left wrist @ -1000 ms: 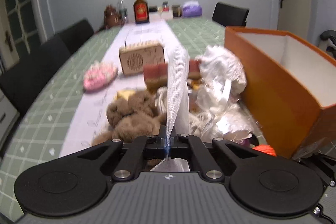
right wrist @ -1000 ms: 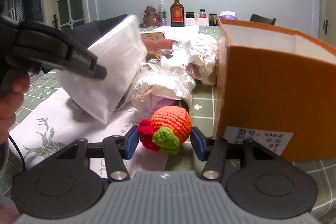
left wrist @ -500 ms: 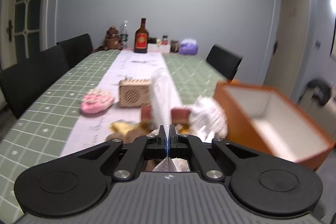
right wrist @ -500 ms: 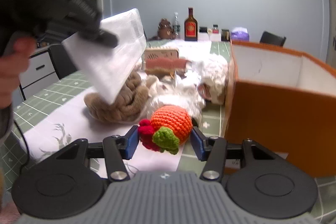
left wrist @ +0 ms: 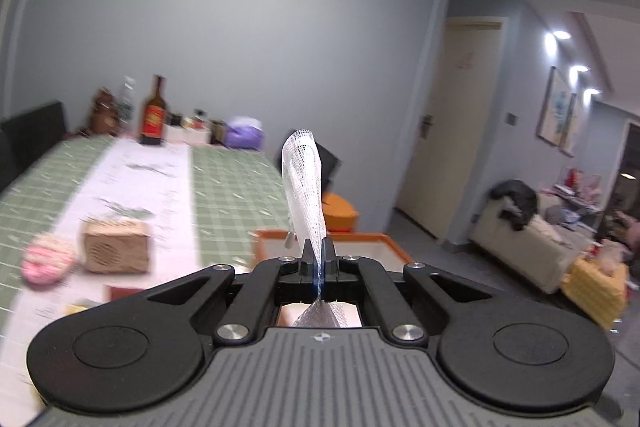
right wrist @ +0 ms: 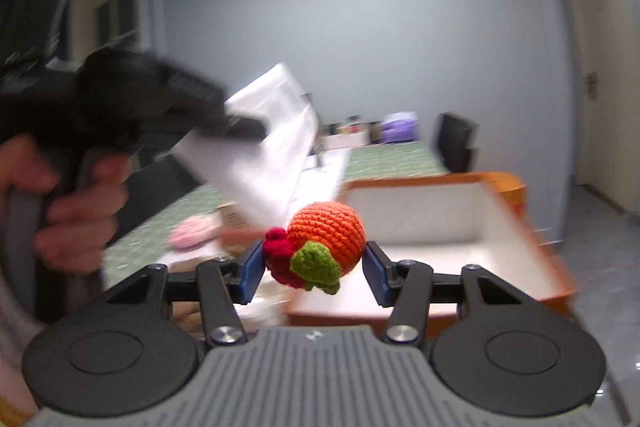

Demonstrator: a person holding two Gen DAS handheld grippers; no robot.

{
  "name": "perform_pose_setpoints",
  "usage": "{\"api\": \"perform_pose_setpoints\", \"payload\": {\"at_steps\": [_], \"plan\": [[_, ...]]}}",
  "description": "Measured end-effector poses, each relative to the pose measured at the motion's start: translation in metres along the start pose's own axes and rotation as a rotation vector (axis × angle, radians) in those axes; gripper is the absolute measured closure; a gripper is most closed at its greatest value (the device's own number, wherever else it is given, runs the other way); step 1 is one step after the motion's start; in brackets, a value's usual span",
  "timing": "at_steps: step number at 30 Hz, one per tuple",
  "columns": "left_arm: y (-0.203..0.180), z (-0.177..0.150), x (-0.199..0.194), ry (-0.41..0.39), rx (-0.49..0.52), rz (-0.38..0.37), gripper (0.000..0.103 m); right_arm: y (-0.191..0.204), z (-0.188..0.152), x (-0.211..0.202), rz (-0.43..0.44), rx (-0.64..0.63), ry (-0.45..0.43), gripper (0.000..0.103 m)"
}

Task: Organize soft objects
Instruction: 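Carry both items over the shoebox while the left gripper opens to drop the cup stack inside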

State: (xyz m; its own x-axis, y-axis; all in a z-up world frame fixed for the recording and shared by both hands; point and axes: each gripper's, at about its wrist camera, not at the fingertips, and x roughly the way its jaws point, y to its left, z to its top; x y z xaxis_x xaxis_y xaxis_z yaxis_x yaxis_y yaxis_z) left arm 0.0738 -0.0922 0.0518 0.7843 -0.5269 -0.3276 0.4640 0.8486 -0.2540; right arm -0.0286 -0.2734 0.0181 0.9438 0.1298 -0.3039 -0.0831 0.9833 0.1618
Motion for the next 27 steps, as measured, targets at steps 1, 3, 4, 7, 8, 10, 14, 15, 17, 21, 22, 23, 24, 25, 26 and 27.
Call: {"api": "perform_pose_setpoints", "payload": {"at_steps": [1,3,4,7,8,10,14,15,17,21,22,23,24,25,26,27], "plan": [[-0.003,-0.002,0.007,0.017,-0.011,-0.023,0.102,-0.006,0.002,0.0,-0.036,-0.005,-0.002,0.05],[-0.008,-0.008,0.024,0.057,-0.034,-0.06,0.102,-0.02,0.006,0.0,-0.097,-0.001,-0.002,0.05],[-0.01,-0.012,0.035,0.081,-0.036,-0.075,0.102,-0.025,0.007,0.0,-0.115,0.004,-0.001,0.05],[-0.02,-0.026,0.068,0.184,-0.041,-0.054,0.102,-0.034,0.007,0.004,-0.176,0.007,-0.003,0.05],[-0.022,-0.032,0.075,0.212,-0.042,-0.04,0.102,-0.035,0.006,0.005,-0.193,0.002,-0.003,0.05],[-0.024,-0.042,0.086,0.252,-0.031,-0.011,0.102,-0.039,0.005,0.008,-0.209,0.005,0.001,0.05],[-0.027,-0.052,0.093,0.298,-0.002,0.039,0.102,-0.048,0.006,0.016,-0.198,0.024,0.022,0.05],[-0.029,-0.053,0.091,0.306,0.002,0.042,0.102,-0.052,0.006,0.017,-0.196,0.028,0.023,0.05],[-0.031,-0.055,0.093,0.322,0.012,0.049,0.102,-0.057,0.007,0.022,-0.196,0.037,0.03,0.05],[-0.032,-0.057,0.094,0.342,0.02,0.104,0.099,-0.061,0.004,0.029,-0.195,0.034,0.054,0.05],[-0.034,-0.057,0.093,0.336,0.037,0.125,0.098,-0.061,0.004,0.031,-0.196,0.033,0.061,0.05],[-0.036,-0.057,0.09,0.326,0.06,0.144,0.086,-0.062,0.004,0.029,-0.197,0.033,0.064,0.05],[-0.038,-0.057,0.088,0.324,0.089,0.153,0.067,-0.064,0.005,0.028,-0.198,0.038,0.064,0.05],[-0.04,-0.057,0.086,0.32,0.117,0.159,0.061,-0.066,0.006,0.029,-0.198,0.044,0.067,0.05],[-0.042,-0.058,0.083,0.314,0.135,0.158,0.054,-0.067,0.006,0.029,-0.197,0.049,0.067,0.051],[-0.043,-0.058,0.08,0.312,0.145,0.151,0.053,-0.068,0.006,0.03,-0.199,0.053,0.068,0.05]]}}
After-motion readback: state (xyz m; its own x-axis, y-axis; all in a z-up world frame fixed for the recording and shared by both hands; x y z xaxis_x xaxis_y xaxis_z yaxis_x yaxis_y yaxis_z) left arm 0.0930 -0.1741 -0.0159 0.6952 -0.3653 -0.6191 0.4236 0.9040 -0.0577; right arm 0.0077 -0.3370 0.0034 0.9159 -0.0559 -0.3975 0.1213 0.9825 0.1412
